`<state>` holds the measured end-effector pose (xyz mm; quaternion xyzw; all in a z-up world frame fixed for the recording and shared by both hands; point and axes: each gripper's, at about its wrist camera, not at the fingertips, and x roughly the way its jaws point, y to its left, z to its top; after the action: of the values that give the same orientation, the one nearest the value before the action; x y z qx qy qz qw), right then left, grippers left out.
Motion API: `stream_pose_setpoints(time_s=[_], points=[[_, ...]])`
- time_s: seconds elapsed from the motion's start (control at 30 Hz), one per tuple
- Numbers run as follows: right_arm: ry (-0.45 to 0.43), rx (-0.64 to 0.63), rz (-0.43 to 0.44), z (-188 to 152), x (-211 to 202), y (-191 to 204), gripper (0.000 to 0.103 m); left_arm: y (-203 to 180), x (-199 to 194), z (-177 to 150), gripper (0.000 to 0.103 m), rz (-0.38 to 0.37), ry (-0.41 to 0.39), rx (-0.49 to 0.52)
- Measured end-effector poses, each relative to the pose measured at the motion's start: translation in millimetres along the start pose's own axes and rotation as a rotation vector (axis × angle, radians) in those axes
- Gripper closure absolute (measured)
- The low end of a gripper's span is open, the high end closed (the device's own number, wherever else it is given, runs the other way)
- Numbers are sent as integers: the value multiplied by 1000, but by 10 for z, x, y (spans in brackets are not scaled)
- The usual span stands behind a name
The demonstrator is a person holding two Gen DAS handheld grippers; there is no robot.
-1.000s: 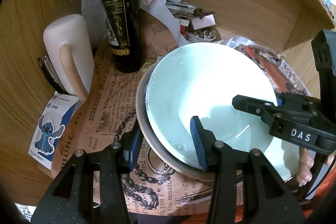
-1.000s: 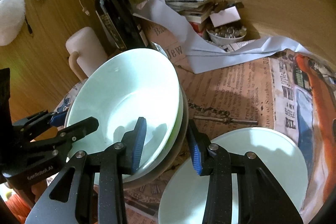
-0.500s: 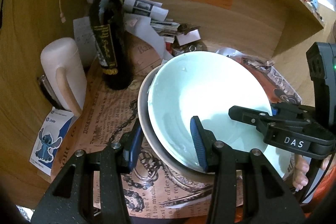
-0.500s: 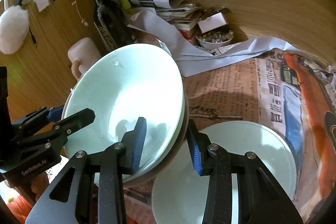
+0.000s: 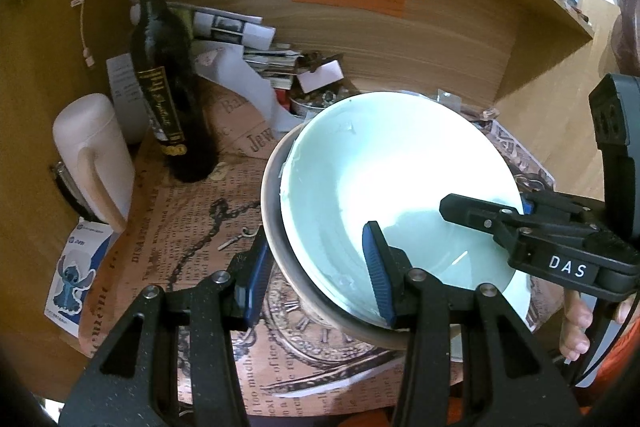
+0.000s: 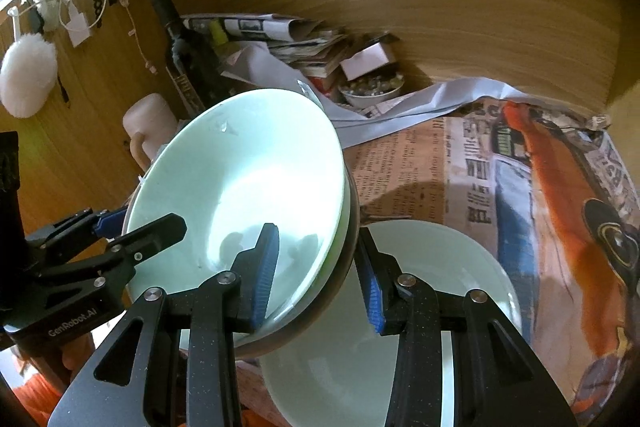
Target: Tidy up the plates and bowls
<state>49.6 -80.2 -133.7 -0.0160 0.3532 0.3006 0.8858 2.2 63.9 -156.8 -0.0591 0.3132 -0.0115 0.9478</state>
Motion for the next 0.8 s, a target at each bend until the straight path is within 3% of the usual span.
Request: stream_pose_setpoints(time_s=[0.8], points=[[-28,52,-70,-310,-458,-486,68,-577,17,-58,58,-90,25,69]])
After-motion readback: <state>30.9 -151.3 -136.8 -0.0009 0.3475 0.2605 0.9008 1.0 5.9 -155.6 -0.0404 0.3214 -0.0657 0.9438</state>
